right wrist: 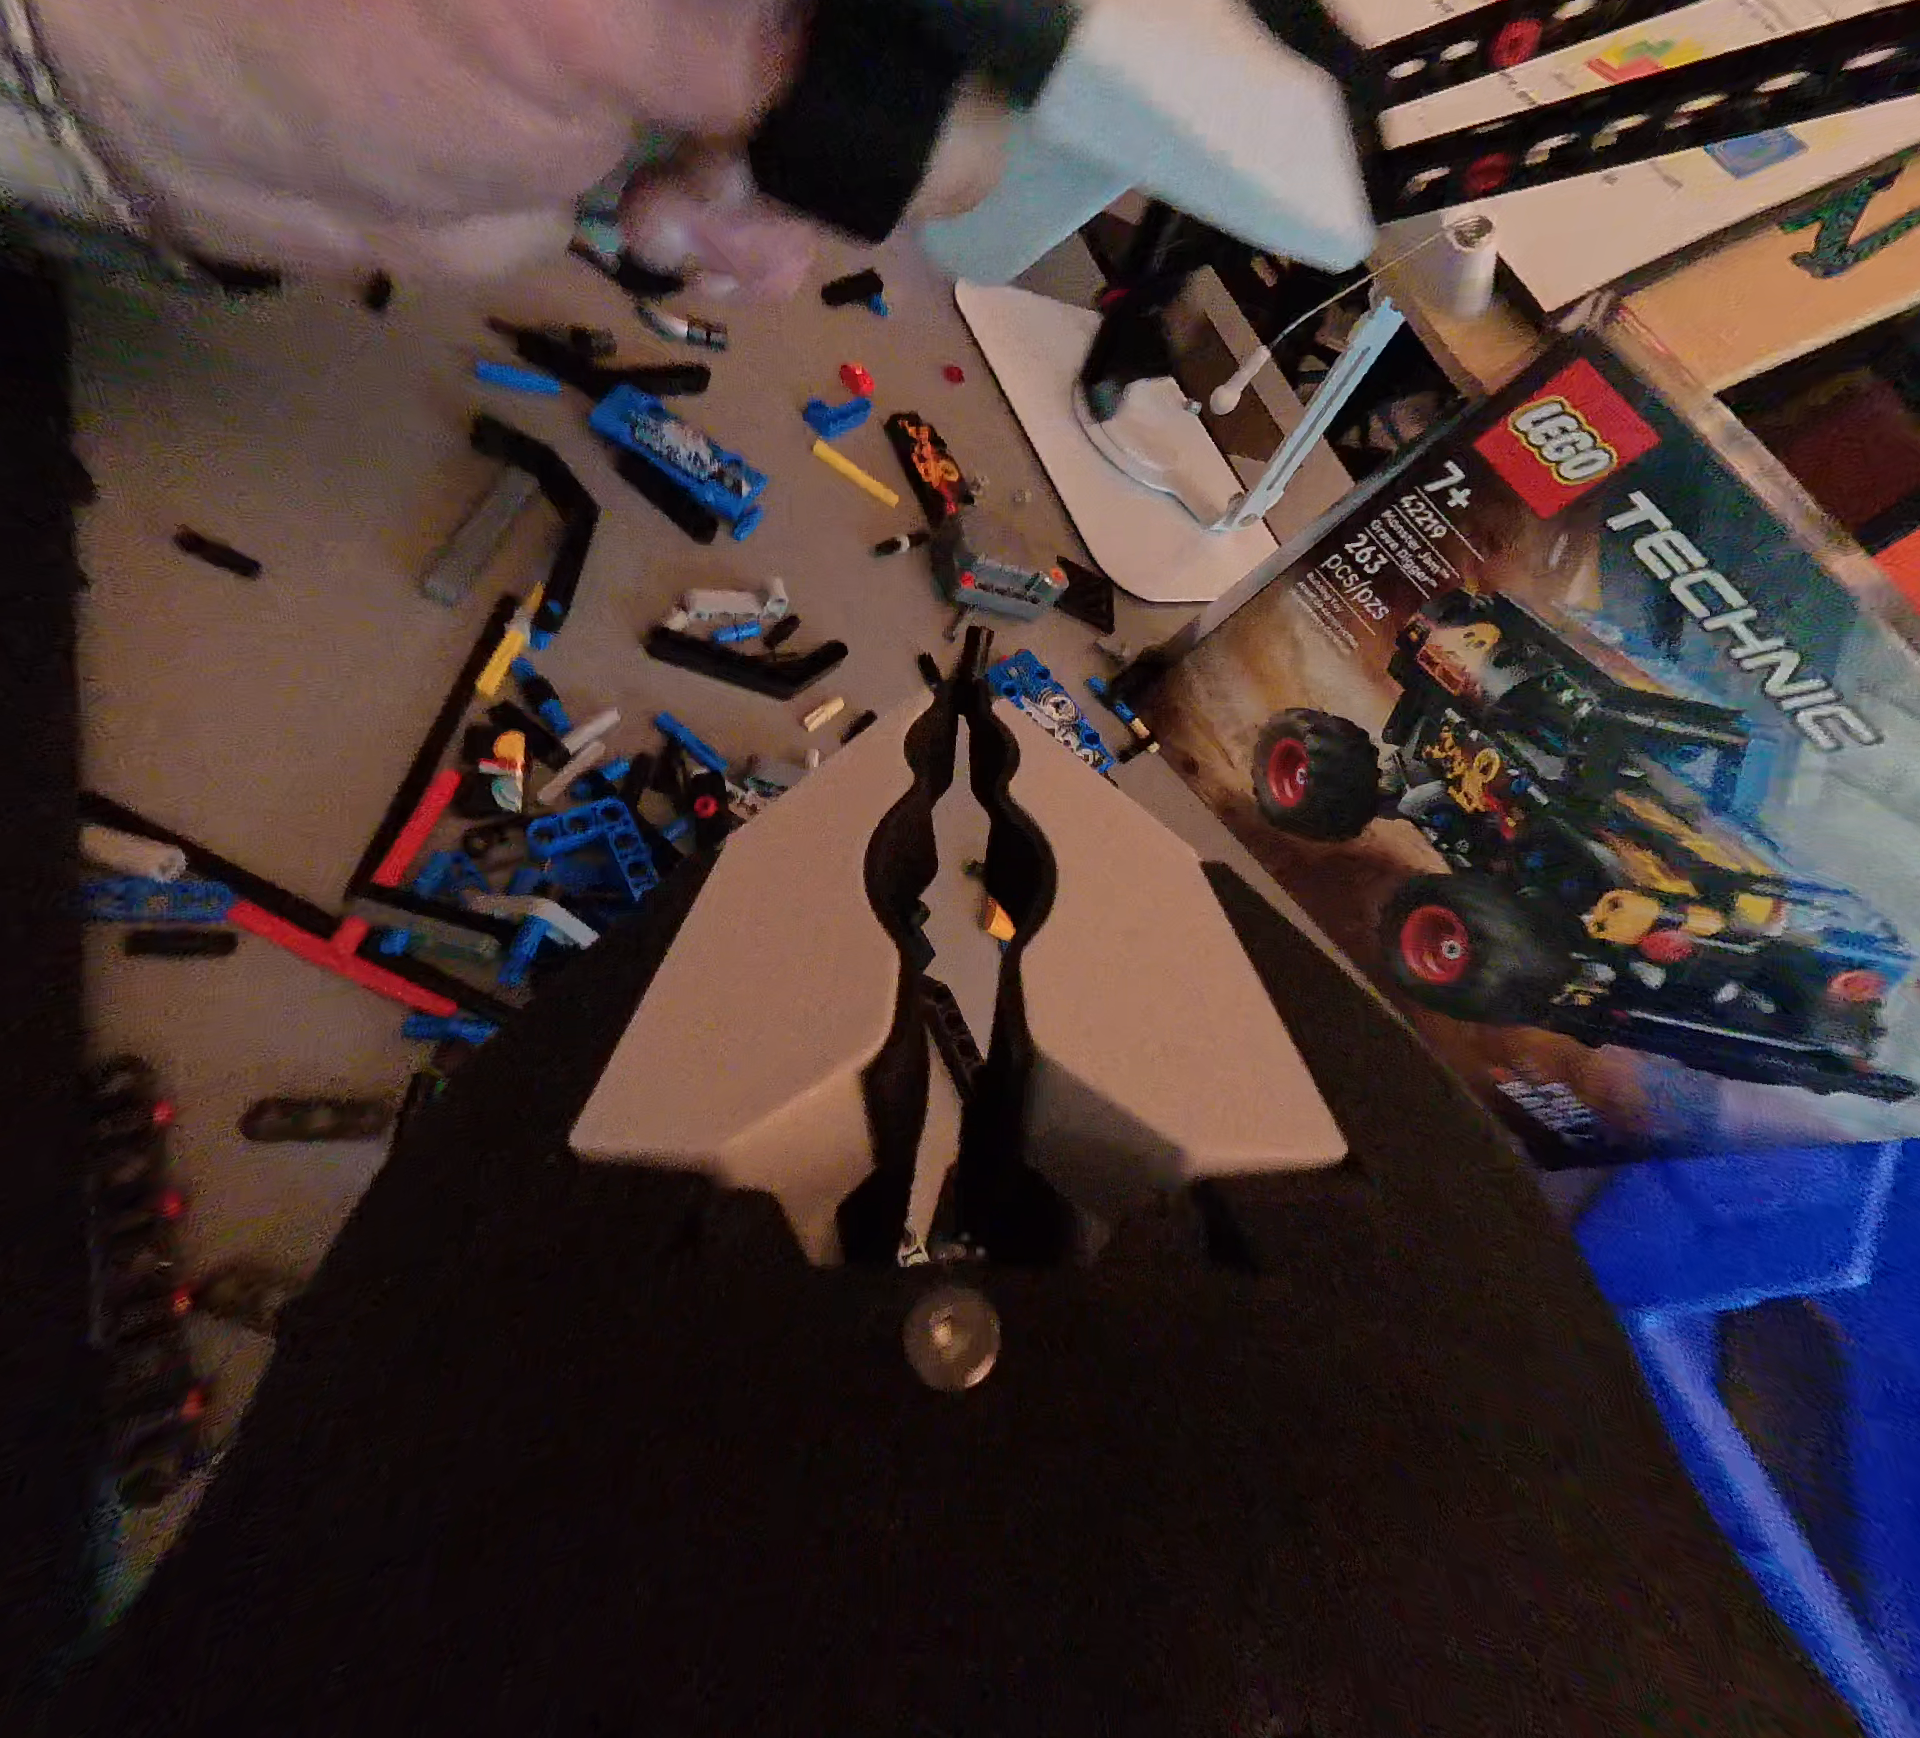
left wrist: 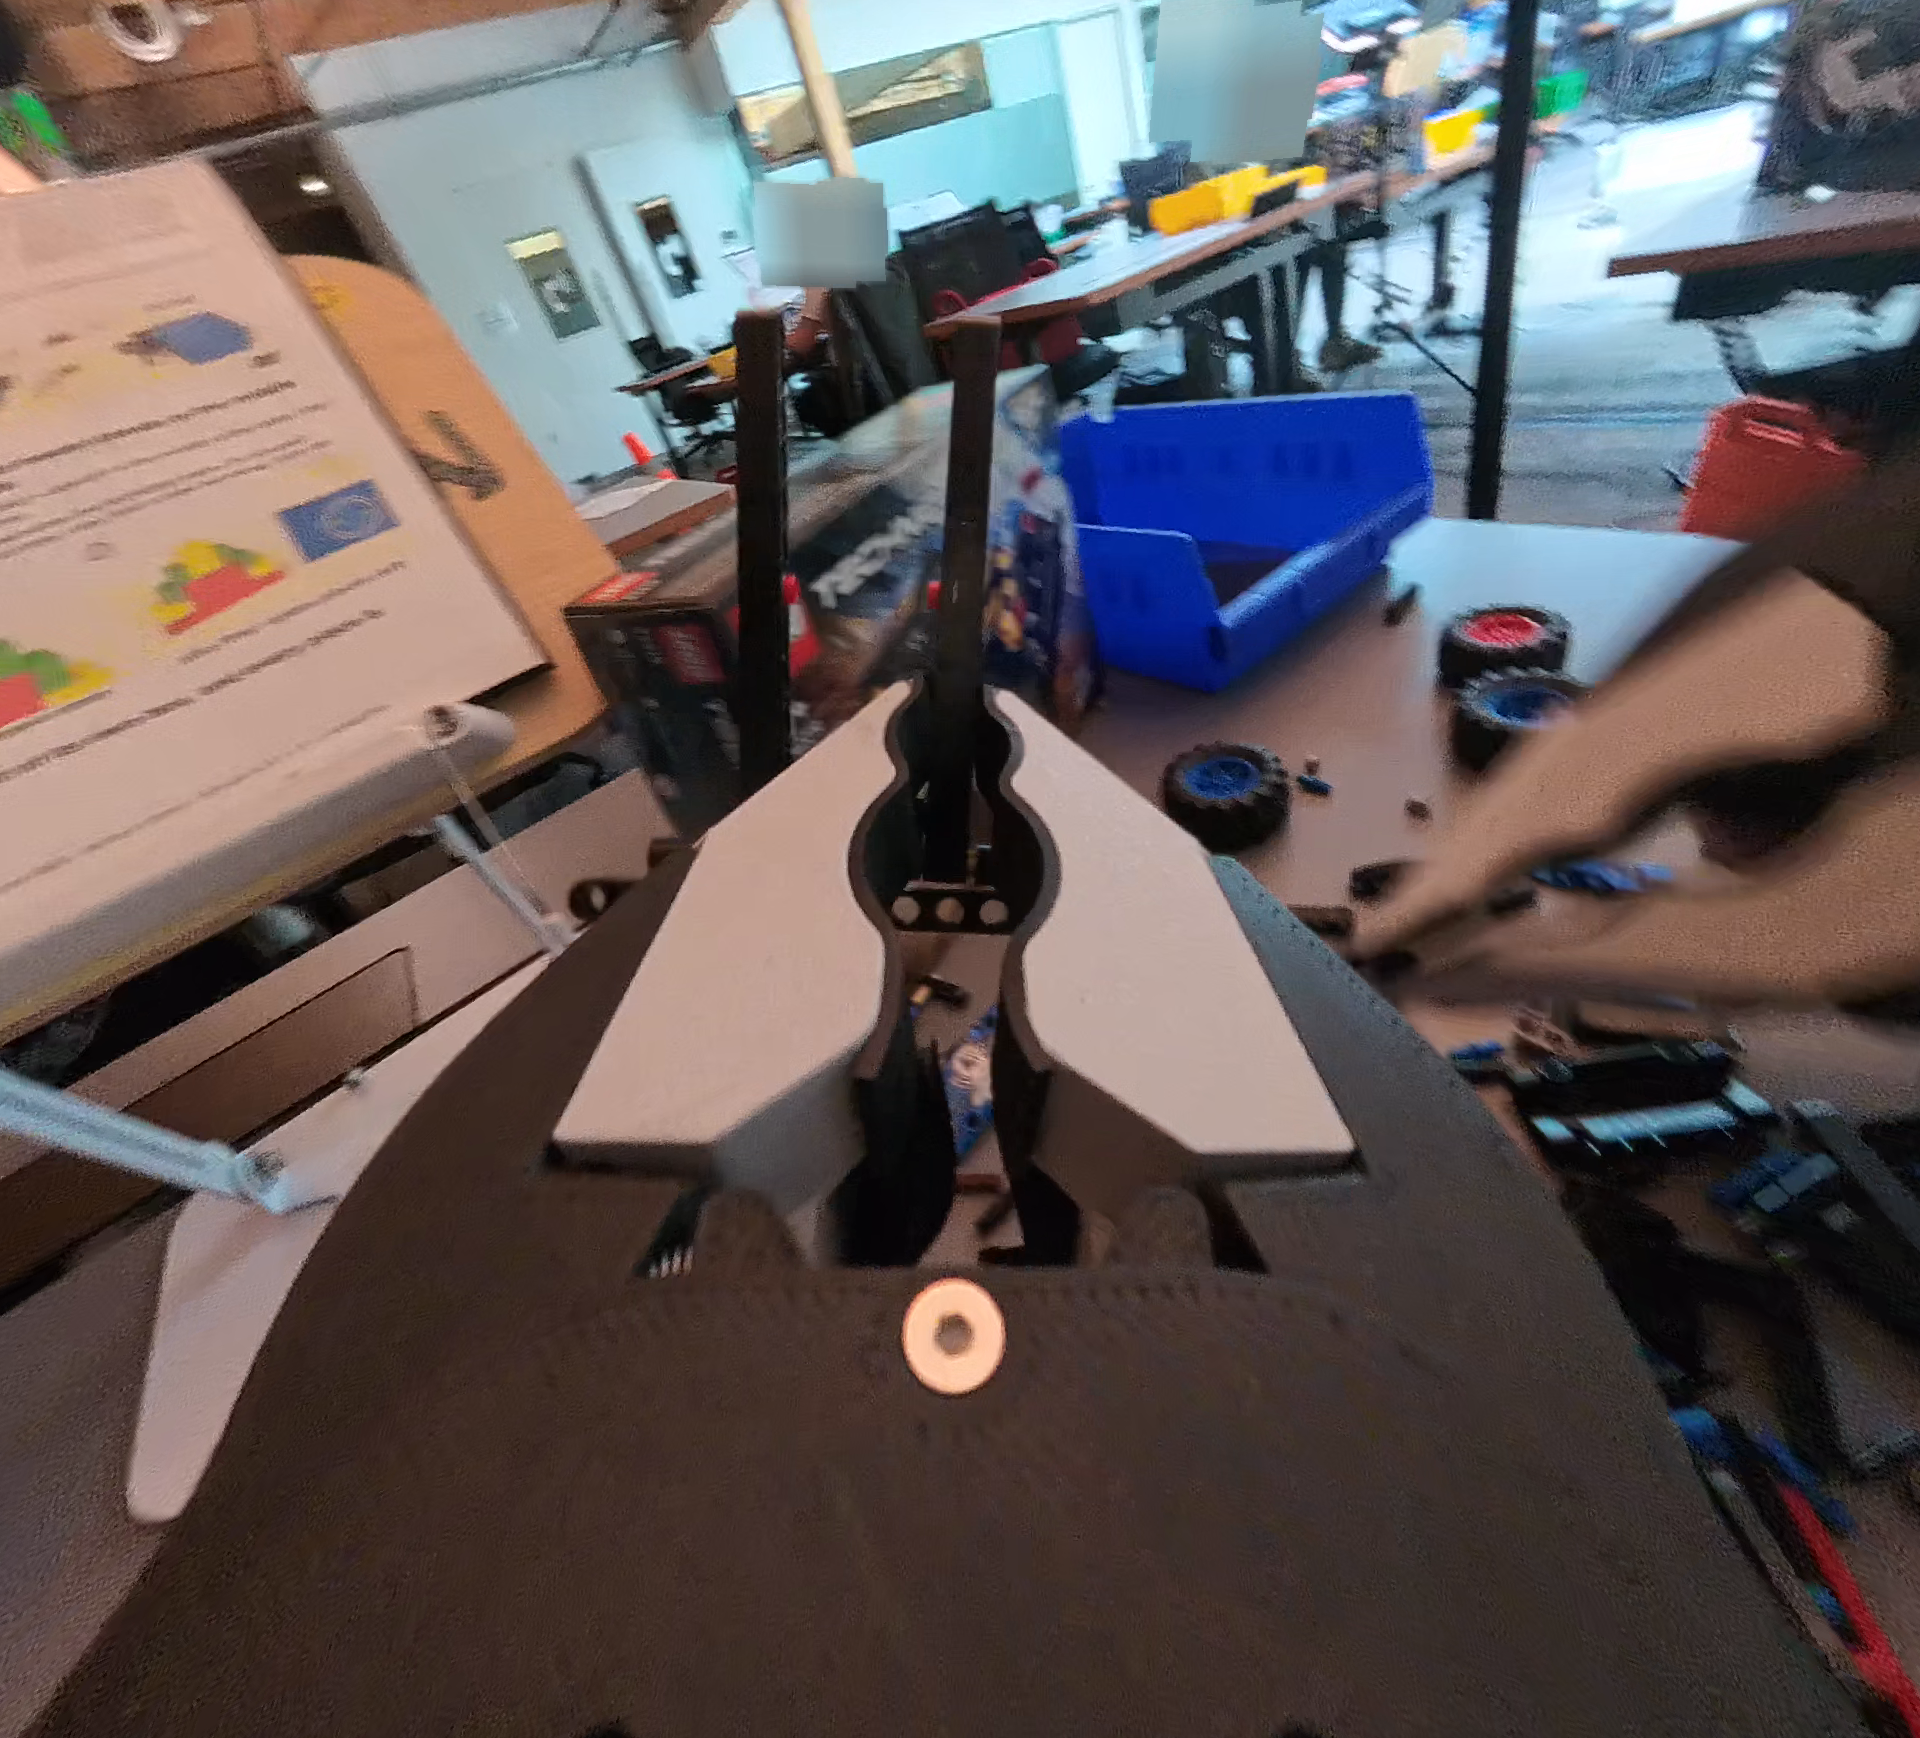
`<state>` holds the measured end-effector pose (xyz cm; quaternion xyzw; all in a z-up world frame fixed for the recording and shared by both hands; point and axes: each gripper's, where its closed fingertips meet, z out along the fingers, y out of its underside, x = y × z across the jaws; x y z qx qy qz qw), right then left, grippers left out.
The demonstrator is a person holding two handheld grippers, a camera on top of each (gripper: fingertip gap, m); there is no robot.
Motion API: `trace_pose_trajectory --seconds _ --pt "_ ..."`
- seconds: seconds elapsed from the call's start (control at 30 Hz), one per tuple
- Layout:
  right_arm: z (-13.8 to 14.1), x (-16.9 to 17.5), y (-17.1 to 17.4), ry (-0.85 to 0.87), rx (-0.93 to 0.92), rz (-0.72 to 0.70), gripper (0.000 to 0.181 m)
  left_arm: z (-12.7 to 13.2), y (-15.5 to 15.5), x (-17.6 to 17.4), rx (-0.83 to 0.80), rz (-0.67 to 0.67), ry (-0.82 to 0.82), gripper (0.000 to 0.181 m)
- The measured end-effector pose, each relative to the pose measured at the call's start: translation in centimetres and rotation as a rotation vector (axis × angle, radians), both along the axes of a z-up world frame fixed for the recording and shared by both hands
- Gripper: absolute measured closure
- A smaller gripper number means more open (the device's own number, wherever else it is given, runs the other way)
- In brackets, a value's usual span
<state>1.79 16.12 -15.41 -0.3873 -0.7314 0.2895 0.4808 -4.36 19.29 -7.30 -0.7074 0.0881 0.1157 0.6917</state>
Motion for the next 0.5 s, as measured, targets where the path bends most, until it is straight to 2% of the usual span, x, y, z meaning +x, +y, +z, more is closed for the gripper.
trace_pose_trajectory --seconds 0.07,0.1,0.17,0.23,0.3,0.37,0.43,0.5 --pt "0.8 0.0 1.2 -0.008 -0.183 0.043 0.180 -1.5 0.2 2.3 -0.043 -0.065 0.025 0.177" --pt "0.8 0.1 1.4 0.005 -0.206 0.056 0.179 -1.6 0.3 3.3 -0.047 -0.114 0.026 0.176" --pt "0.8 0.5 1.7 0.011 -0.187 0.054 0.179 -2.2 0.7 3.4 -0.089 -0.118 0.081 0.176" --pt "0.0 0.9 1.9 -0.034 -0.273 0.099 0.178 -3.3 1.0 3.5 -0.118 -0.160 0.060 0.176" --pt "-2.1 1.4 2.4 -0.145 -0.316 0.103 0.155 -3.8 1.1 3.8 -0.135 -0.195 0.010 0.176" --pt "-3.1 1.7 2.3 -0.183 -0.305 0.121 0.151 -3.9 1.1 4.0 -0.146 -0.207 0.011 0.176" --pt "-2.3 1.5 2.3 -0.134 -0.335 0.131 0.154 -4.3 1.1 4.6 -0.158 -0.228 0.030 0.176" --pt "0.0 1.3 2.2 -0.031 -0.441 0.151 0.154 -4.7 1.1 5.3 -0.170 -0.230 0.094 0.176"
